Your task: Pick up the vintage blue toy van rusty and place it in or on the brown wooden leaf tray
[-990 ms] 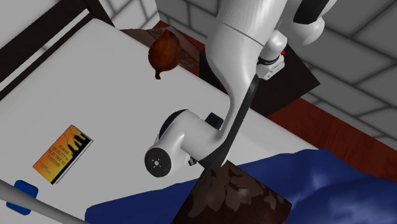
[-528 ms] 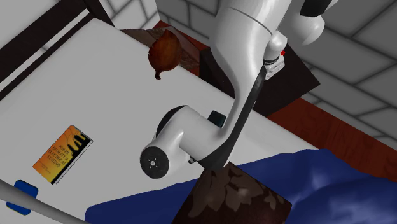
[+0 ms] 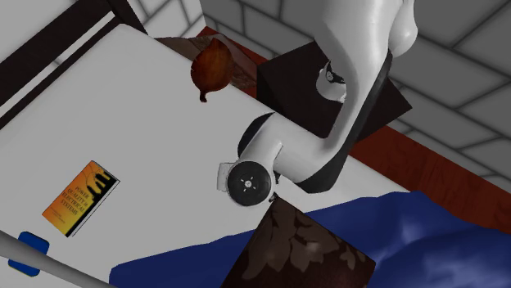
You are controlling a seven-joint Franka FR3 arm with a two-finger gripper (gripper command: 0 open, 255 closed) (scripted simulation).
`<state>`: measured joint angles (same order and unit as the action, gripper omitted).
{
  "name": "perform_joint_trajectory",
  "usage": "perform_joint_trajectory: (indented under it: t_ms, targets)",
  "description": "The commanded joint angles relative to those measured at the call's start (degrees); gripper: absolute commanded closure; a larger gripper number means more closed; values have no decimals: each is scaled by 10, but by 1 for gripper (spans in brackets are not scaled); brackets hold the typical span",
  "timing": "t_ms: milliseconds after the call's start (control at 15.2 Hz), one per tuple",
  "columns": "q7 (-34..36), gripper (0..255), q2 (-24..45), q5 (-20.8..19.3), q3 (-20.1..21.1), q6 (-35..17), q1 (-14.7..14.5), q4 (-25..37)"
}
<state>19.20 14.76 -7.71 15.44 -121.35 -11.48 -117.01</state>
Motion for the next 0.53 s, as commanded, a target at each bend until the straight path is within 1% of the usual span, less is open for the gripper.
perform_joint_trajectory:
  t_ms: [0, 132, 264, 396, 462]
  targets:
    - [-68, 0, -68, -3, 13, -59, 7, -90]
    - [-144, 0, -137, 4, 21, -116, 13, -176]
    - [-233, 0, -205, 21, 20, -172, 12, -259]
    - [-333, 0, -273, 46, 5, -225, 2, -339]
    - [-387, 0, -305, 59, -9, -251, -8, -377]
